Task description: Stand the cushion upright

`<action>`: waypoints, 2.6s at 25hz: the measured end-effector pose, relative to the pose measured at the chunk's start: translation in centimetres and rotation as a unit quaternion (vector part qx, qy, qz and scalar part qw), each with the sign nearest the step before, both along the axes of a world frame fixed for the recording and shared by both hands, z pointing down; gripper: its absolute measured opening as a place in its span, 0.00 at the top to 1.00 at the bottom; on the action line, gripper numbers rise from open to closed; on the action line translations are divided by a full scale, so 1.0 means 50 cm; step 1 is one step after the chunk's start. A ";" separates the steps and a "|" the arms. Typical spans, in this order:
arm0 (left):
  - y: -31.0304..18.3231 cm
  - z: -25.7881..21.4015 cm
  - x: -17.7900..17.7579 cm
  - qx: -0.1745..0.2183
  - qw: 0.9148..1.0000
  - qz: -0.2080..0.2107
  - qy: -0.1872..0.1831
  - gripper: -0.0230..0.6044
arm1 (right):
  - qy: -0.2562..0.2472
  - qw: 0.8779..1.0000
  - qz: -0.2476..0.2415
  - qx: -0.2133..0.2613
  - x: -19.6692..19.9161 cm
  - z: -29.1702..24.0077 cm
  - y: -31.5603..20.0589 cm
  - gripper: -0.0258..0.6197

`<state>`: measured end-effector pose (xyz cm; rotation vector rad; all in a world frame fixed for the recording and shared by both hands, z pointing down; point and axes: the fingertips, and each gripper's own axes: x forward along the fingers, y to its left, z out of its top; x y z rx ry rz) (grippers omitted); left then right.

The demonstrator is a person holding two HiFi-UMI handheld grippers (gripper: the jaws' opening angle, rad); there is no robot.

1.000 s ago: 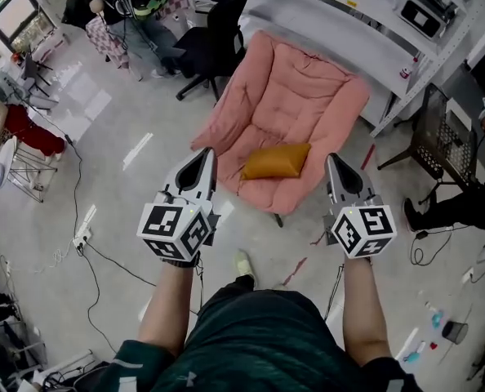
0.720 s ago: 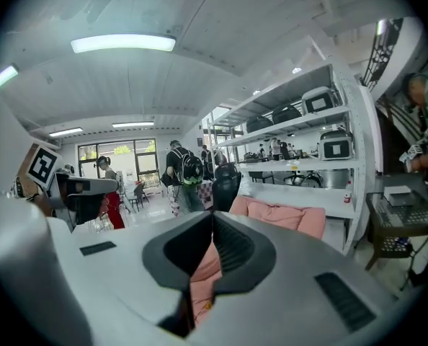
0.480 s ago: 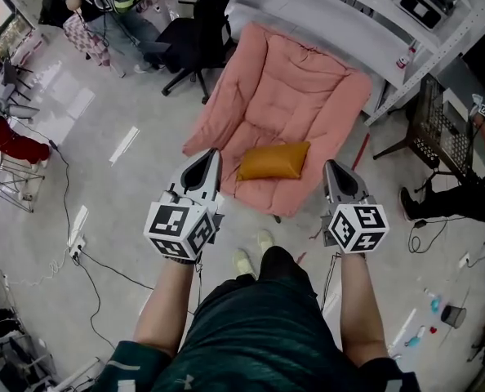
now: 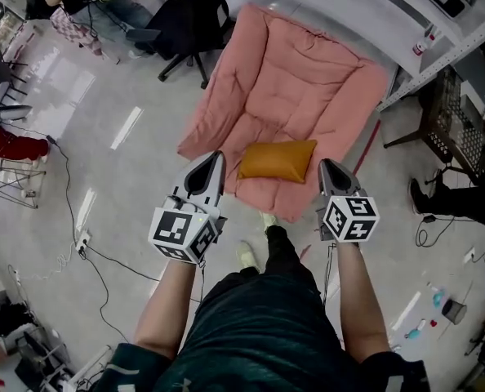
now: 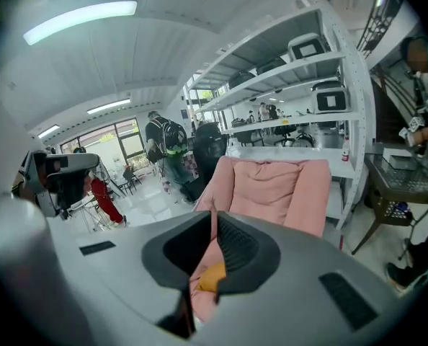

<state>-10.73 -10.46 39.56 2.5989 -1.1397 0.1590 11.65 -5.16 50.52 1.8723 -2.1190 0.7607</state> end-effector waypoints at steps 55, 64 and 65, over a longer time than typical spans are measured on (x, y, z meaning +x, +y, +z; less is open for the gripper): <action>-0.210 0.443 0.263 -0.160 0.978 0.077 -0.106 0.95 | -0.211 0.900 0.093 -0.369 0.076 0.754 -0.124 0.65; -0.216 0.429 0.243 -0.158 0.980 0.057 -0.110 0.95 | -0.187 0.912 0.065 -0.360 0.057 0.742 -0.134 0.82; -0.216 0.426 0.239 -0.157 0.980 0.055 -0.111 0.95 | -0.183 0.914 0.058 -0.357 0.054 0.737 -0.137 0.83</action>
